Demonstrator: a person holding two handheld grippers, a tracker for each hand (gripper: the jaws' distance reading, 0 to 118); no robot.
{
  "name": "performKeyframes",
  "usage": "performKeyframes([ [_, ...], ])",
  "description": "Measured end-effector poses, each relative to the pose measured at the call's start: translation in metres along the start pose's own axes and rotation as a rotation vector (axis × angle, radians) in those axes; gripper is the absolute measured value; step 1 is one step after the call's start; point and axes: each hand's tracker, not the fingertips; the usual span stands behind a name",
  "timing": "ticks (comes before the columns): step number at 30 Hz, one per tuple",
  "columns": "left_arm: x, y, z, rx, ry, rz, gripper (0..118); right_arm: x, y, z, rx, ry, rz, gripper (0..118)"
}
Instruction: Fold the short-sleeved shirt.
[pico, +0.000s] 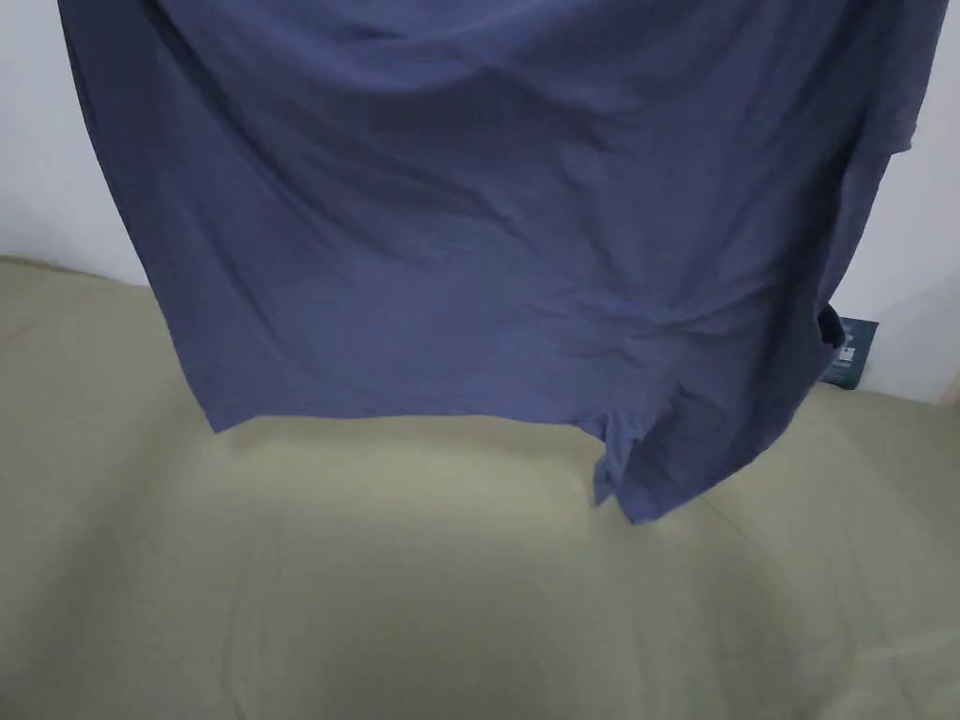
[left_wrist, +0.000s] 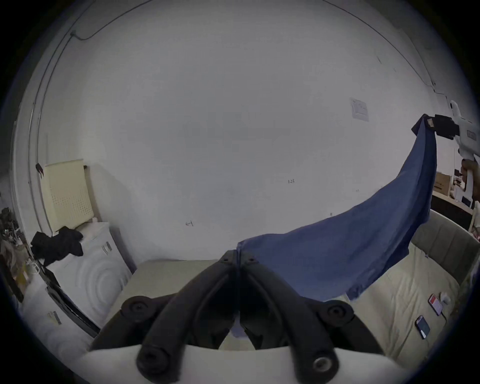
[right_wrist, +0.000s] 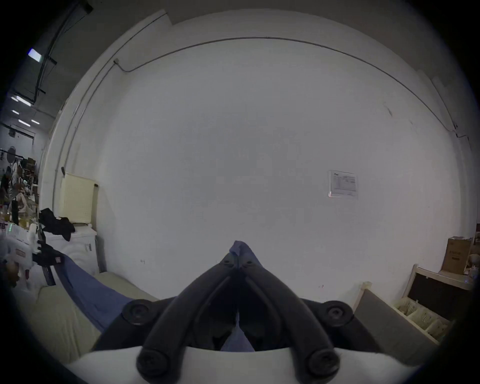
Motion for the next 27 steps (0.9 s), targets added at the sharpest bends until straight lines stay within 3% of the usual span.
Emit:
performKeyframes([
  [9, -0.008, -0.100, 0.027, -0.122, -0.082, 0.002, 0, -0.011, -0.104, 0.064, -0.165, 0.134, -0.027, 1],
  [17, -0.016, -0.180, 0.079, -0.215, -0.122, -0.007, 0, -0.018, -0.181, 0.133, -0.279, 0.183, -0.050, 1],
  [22, -0.011, -0.227, 0.116, -0.287, -0.175, -0.010, 0, -0.024, -0.206, 0.192, -0.320, 0.240, -0.131, 1],
  [27, 0.007, -0.280, 0.167, -0.316, -0.238, 0.037, 0, -0.040, -0.248, 0.263, -0.387, 0.255, -0.163, 1],
])
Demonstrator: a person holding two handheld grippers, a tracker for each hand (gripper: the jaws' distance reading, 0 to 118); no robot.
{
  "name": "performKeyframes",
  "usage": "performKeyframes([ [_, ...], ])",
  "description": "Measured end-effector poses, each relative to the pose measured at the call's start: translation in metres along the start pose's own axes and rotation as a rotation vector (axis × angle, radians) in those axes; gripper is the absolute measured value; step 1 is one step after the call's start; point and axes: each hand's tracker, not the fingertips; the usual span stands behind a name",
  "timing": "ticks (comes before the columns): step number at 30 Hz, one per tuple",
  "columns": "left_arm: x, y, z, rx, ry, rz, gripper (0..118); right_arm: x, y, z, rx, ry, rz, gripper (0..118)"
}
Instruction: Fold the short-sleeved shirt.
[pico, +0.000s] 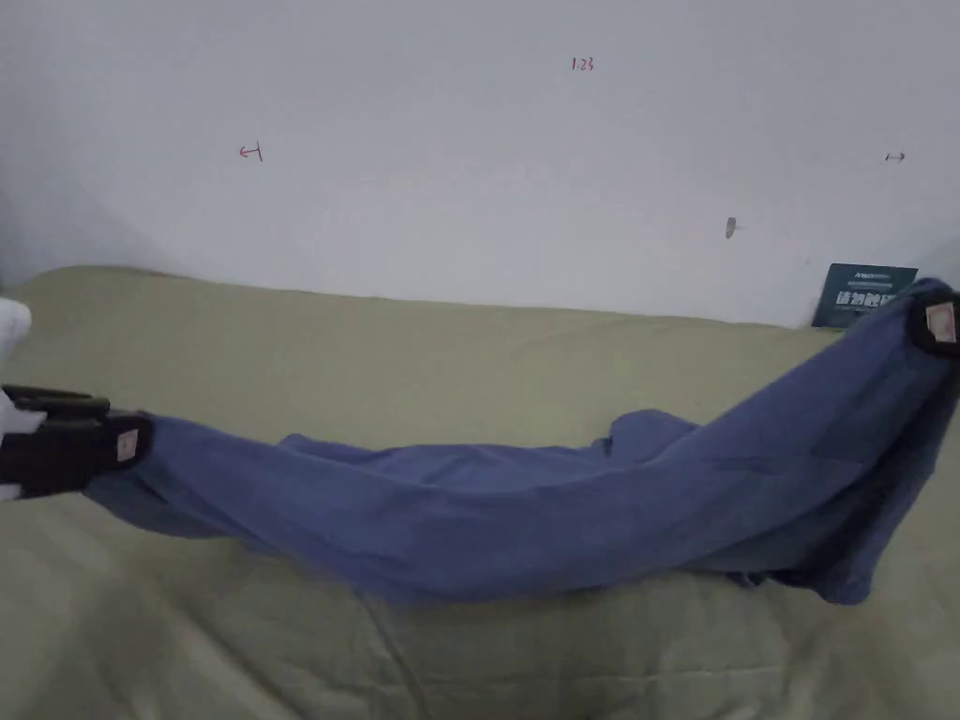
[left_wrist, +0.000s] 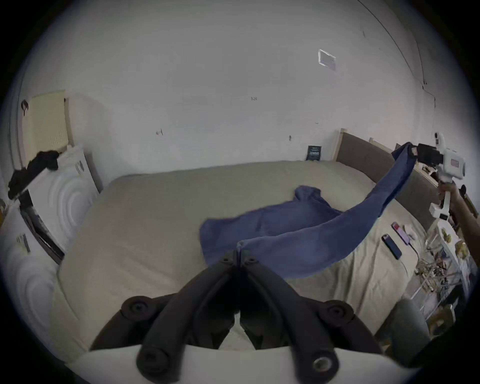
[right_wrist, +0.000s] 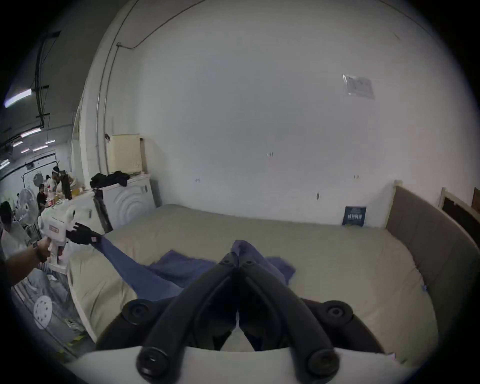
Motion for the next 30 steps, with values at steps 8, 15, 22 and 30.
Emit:
performKeyframes([
  [8, 0.019, -0.108, 0.018, -0.113, -0.089, 0.083, 0, -0.013, -0.115, 0.041, -0.177, -0.037, -0.173, 1],
  [15, 0.016, -0.176, 0.021, -0.181, -0.132, 0.154, 0, -0.015, -0.185, 0.068, -0.239, -0.075, -0.373, 1],
  [22, -0.001, -0.197, 0.020, -0.160, -0.142, 0.269, 2, 0.002, -0.228, 0.095, -0.305, -0.159, -0.396, 1],
  [30, 0.006, -0.204, 0.056, -0.112, 0.018, 0.429, 87, -0.014, -0.238, 0.115, -0.332, -0.306, -0.275, 80],
])
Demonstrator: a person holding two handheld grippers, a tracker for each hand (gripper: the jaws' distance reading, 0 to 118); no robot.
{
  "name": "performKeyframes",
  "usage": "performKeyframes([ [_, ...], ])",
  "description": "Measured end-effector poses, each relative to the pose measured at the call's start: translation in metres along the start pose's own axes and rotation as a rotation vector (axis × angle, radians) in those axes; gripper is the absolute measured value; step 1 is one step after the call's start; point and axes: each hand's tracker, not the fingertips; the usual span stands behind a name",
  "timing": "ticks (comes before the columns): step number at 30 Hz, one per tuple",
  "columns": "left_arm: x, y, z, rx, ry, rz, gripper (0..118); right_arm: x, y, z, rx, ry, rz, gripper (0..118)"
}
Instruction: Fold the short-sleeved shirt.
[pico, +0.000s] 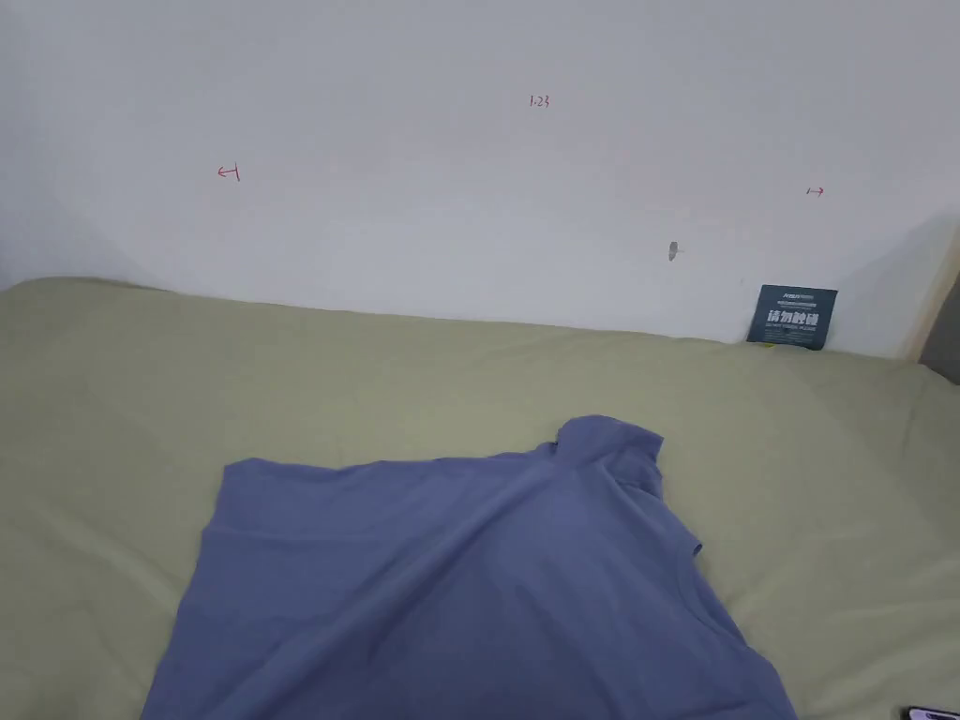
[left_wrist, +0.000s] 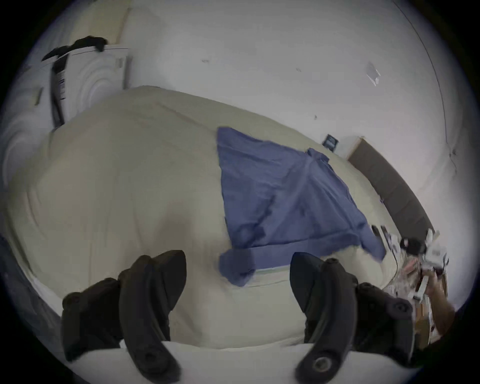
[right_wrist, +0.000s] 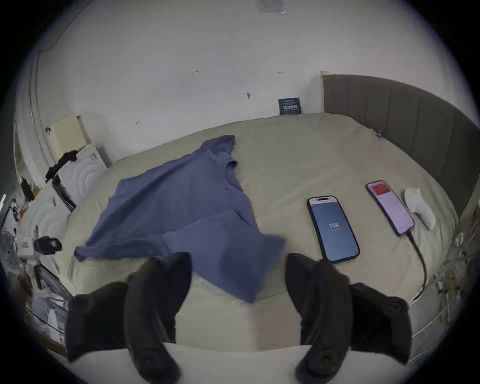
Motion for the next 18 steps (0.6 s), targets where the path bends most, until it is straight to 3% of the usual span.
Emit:
performKeyframes([
  [4, 0.053, 0.006, 0.028, 0.088, 0.056, -0.102, 87, -0.033, 0.005, 0.015, 0.081, -0.038, 0.107, 81],
  [7, 0.105, 0.003, 0.036, 0.096, 0.114, -0.170, 85, -0.065, 0.007, 0.026, 0.098, -0.010, 0.164, 81],
  [9, 0.143, -0.010, 0.040, 0.121, 0.105, -0.207, 70, -0.089, 0.004, 0.032, 0.091, 0.021, 0.196, 80],
  [10, 0.154, -0.017, 0.039, 0.134, 0.089, -0.225, 55, -0.100, 0.000, 0.035, 0.083, 0.032, 0.202, 75],
  [11, 0.170, -0.029, 0.039, 0.159, 0.094, -0.234, 43, -0.112, -0.004, 0.036, 0.067, 0.046, 0.209, 65],
  [12, 0.186, -0.040, 0.037, 0.170, 0.103, -0.239, 37, -0.123, -0.010, 0.038, 0.055, 0.055, 0.207, 65],
  [13, 0.198, -0.051, 0.034, 0.174, 0.107, -0.238, 37, -0.132, -0.015, 0.039, 0.048, 0.056, 0.204, 60],
  [15, 0.212, -0.076, 0.018, 0.141, 0.142, -0.242, 4, -0.152, -0.032, 0.036, 0.016, 0.023, 0.197, 11],
  [18, 0.232, -0.114, -0.001, 0.017, 0.193, -0.240, 0, -0.165, -0.058, 0.030, -0.067, 0.089, 0.179, 2],
])
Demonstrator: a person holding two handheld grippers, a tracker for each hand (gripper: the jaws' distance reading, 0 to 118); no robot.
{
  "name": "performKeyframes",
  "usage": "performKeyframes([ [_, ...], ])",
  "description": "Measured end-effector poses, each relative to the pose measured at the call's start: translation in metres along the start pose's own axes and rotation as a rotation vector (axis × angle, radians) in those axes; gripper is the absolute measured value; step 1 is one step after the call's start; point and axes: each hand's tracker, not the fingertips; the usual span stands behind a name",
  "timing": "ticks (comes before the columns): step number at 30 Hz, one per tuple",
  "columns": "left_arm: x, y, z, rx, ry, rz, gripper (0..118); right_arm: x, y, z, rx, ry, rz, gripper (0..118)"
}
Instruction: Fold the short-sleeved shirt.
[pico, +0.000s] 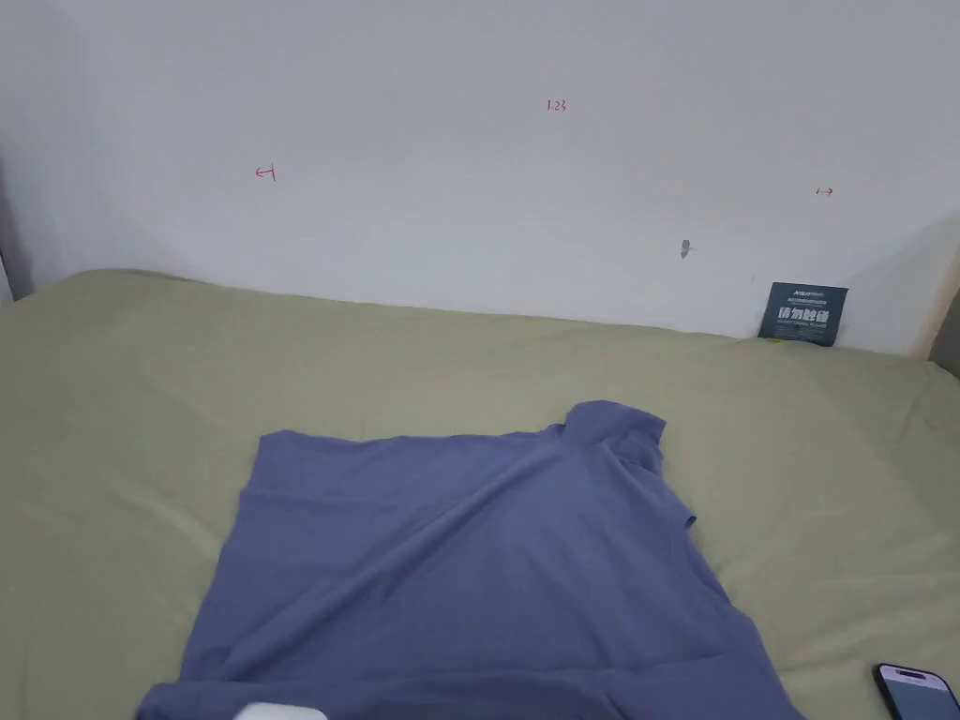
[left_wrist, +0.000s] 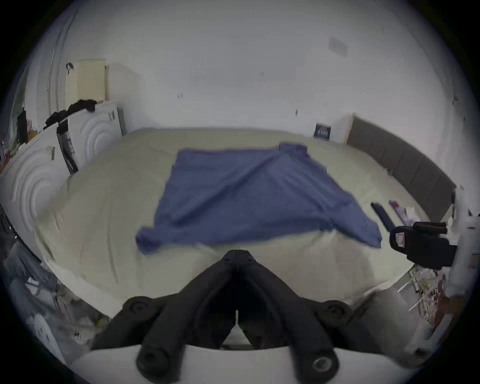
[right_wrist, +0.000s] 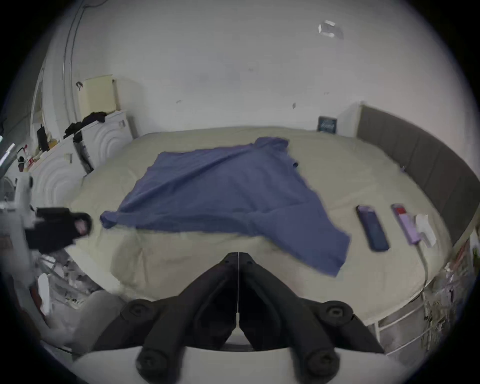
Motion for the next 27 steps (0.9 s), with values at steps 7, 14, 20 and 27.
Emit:
performKeyframes([
  [7, 0.026, -0.043, -0.007, -0.053, 0.001, 0.041, 0, -0.027, -0.042, -0.020, -0.073, -0.036, 0.025, 2],
  [14, 0.018, -0.032, -0.012, -0.040, -0.001, 0.023, 0, -0.017, -0.031, -0.019, -0.054, -0.069, 0.022, 2],
  [20, -0.072, 0.007, -0.027, 0.103, 0.143, 0.143, 5, 0.035, -0.002, -0.007, 0.067, -0.110, 0.011, 2],
  [27, -0.154, 0.032, -0.083, -0.010, 0.176, 0.264, 104, 0.114, 0.029, -0.024, 0.031, -0.198, -0.049, 2],
])
